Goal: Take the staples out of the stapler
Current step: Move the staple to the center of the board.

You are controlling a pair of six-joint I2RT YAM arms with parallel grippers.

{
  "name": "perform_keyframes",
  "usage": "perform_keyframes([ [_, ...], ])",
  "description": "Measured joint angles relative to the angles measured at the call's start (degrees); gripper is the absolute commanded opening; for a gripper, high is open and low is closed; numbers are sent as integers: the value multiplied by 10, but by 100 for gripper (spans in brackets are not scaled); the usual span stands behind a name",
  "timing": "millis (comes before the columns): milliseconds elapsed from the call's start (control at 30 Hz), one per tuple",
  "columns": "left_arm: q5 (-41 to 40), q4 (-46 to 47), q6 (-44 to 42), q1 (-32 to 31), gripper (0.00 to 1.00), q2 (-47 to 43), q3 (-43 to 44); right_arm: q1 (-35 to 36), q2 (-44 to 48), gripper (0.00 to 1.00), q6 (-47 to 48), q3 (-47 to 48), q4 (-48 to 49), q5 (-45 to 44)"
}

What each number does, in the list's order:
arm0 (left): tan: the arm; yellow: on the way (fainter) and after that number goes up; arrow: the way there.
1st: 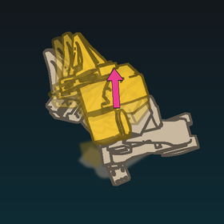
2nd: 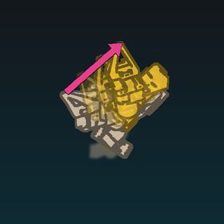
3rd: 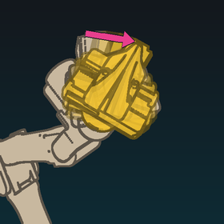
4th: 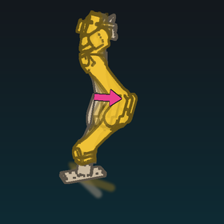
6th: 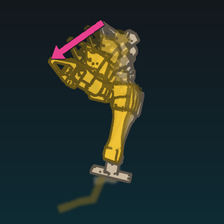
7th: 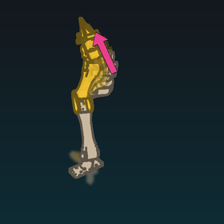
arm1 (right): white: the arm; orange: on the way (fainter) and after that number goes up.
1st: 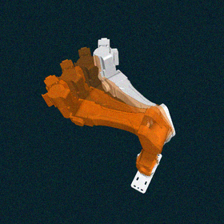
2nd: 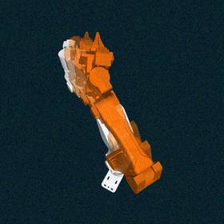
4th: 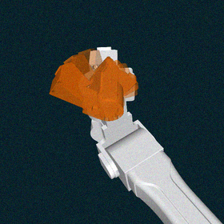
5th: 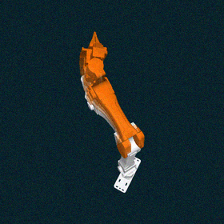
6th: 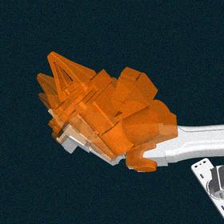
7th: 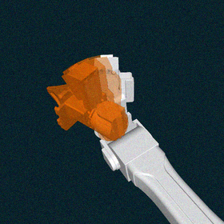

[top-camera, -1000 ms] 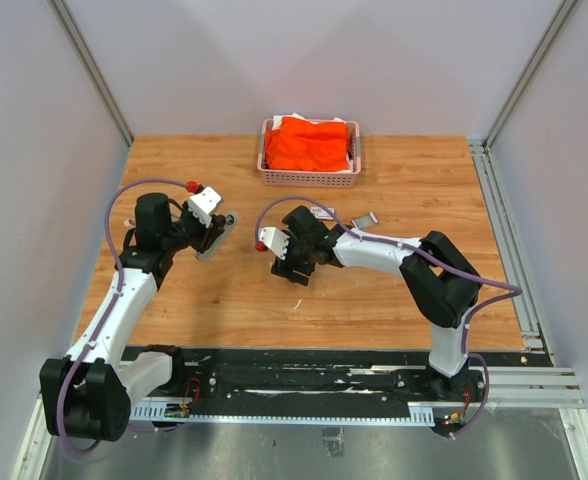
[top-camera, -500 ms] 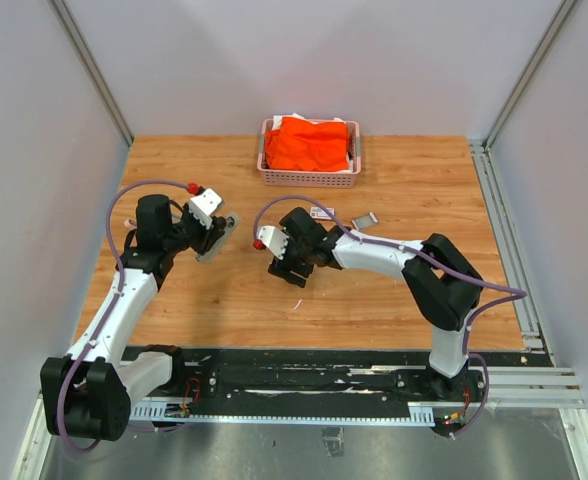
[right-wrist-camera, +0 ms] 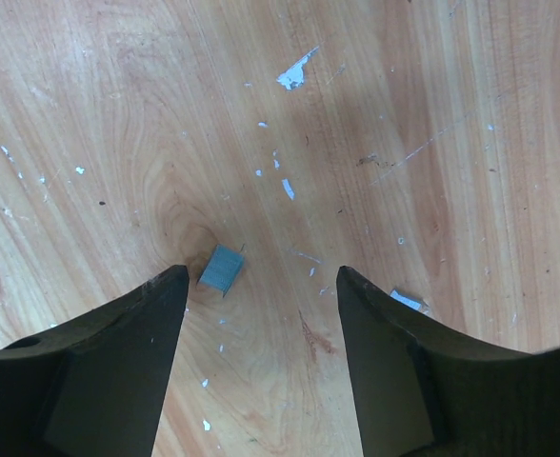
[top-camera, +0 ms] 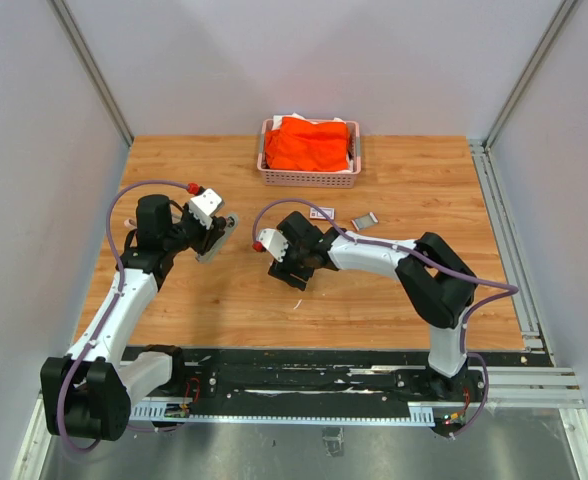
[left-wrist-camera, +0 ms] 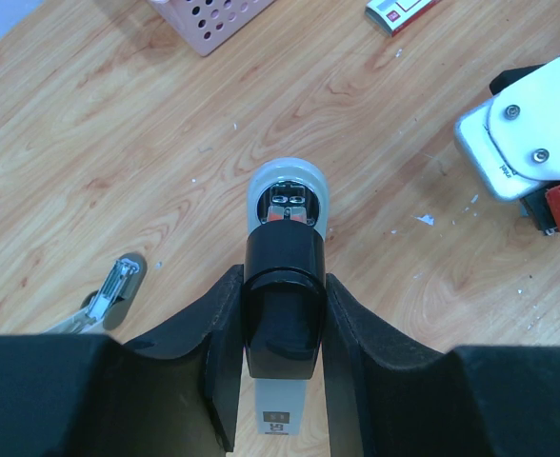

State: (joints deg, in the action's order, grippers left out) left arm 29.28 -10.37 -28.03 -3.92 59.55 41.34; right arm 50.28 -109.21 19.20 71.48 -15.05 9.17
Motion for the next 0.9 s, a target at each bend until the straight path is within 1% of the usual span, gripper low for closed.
perform_keyframes([
  [100, 0, 0, 0, 0, 0, 0, 0, 0, -4, 60, -9, 0, 0, -5],
  [200, 0, 0, 0, 0, 0, 0, 0, 0, -5, 48, -14, 1, 0, -9],
  [333, 0, 0, 0, 0, 0, 2, 0, 0, -12, 45, -24, 10, -3, -16],
  [533, 0, 0, 0, 0, 0, 3, 0, 0, -15, 27, -38, 12, -3, -28],
  [600, 0, 0, 0, 0, 0, 3, 0, 1, -15, 26, -41, 12, -3, -32],
  [700, 0, 0, 0, 0, 0, 3, 0, 1, -15, 19, -43, 12, -3, -34],
  [800, 0, 0, 0, 0, 0, 3, 0, 1, -15, 15, -43, 12, -3, -35],
  [900, 0, 0, 0, 0, 0, 3, 0, 1, -15, 14, -43, 12, -3, -35],
])
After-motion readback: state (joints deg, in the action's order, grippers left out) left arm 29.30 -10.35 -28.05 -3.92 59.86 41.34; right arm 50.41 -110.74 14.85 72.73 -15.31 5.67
